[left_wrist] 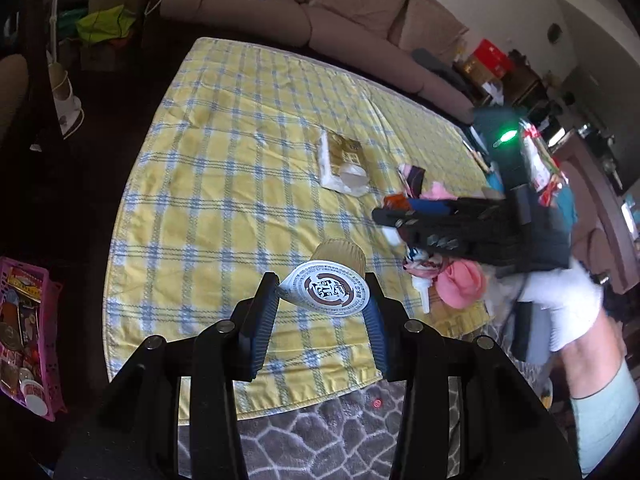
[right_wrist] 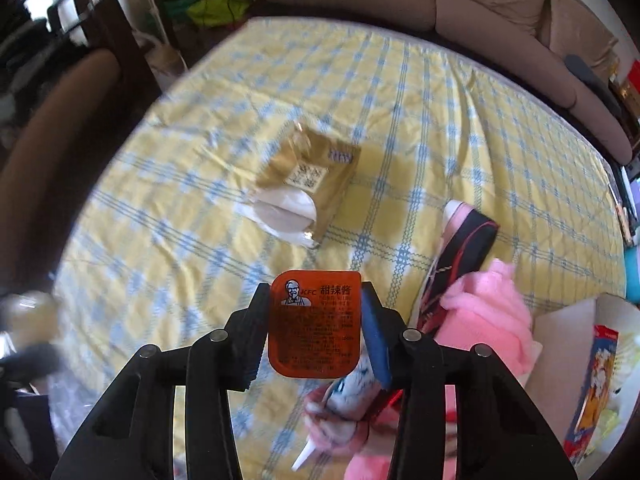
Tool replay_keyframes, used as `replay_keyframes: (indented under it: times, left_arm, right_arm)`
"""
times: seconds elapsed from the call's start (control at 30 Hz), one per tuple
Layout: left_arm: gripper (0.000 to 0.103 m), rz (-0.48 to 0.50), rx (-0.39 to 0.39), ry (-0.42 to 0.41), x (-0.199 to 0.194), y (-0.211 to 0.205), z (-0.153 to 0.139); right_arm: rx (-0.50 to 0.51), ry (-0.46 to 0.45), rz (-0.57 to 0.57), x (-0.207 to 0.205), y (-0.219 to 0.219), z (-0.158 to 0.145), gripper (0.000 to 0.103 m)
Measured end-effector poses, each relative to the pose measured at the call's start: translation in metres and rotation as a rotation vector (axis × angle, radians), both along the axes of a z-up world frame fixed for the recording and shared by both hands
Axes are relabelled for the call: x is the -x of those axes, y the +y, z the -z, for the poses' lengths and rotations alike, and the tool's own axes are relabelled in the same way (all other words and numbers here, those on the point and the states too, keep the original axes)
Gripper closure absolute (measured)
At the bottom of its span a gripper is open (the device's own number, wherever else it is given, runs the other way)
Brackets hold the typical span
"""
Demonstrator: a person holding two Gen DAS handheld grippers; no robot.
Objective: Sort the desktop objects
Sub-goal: 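Carry the small cup with the left gripper while the right gripper carries the orange sauce cup to the box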
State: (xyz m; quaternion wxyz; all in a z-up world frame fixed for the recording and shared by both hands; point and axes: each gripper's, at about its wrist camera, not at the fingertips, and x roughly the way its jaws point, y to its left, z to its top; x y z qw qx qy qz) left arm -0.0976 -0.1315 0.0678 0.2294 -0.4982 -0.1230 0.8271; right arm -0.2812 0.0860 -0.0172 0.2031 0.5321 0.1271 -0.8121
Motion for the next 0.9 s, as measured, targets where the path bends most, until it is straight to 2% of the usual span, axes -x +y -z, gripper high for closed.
replay_keyframes:
  times: [0.1, 0.23, 0.33, 0.4, 0.5, 0.63, 0.73, 0.9]
  left_arm:
    - [0.064, 0.031, 0.001, -0.002, -0.005, 0.016, -0.005]
    - [0.064, 0.111, 0.021, 0.029, -0.016, 0.053, -0.028]
    - [0.064, 0.191, 0.009, 0.048, -0.025, 0.097, -0.049]
    - [0.064, 0.248, -0.010, 0.051, -0.029, 0.135, -0.062]
    - [0.064, 0.311, -0.025, 0.045, -0.029, 0.185, -0.072]
    - [0.064, 0.396, -0.018, 0.033, -0.029, 0.259, -0.079]
    - [0.064, 0.440, -0.002, 0.007, -0.027, 0.306, -0.076]
    - [0.064, 0.469, 0.063, -0.015, -0.021, 0.359, -0.064]
  right_arm:
    - [0.119, 0.002, 0.018, -0.013, 0.017, -0.033, 0.059]
    - [0.278, 0.007, 0.050, -0.032, 0.068, -0.089, 0.059]
    - [0.299, 0.021, 0.093, -0.040, 0.125, -0.120, 0.059]
    - [0.273, 0.025, 0.139, -0.046, 0.170, -0.129, 0.059]
    - [0.180, 0.008, 0.240, -0.050, 0.243, -0.122, 0.059]
    - [0.127, -0.094, 0.350, -0.048, 0.318, -0.081, 0.059]
    - [0.120, -0.152, 0.381, -0.045, 0.345, -0.050, 0.059]
    - [0.080, -0.230, 0.342, -0.038, 0.351, -0.015, 0.059]
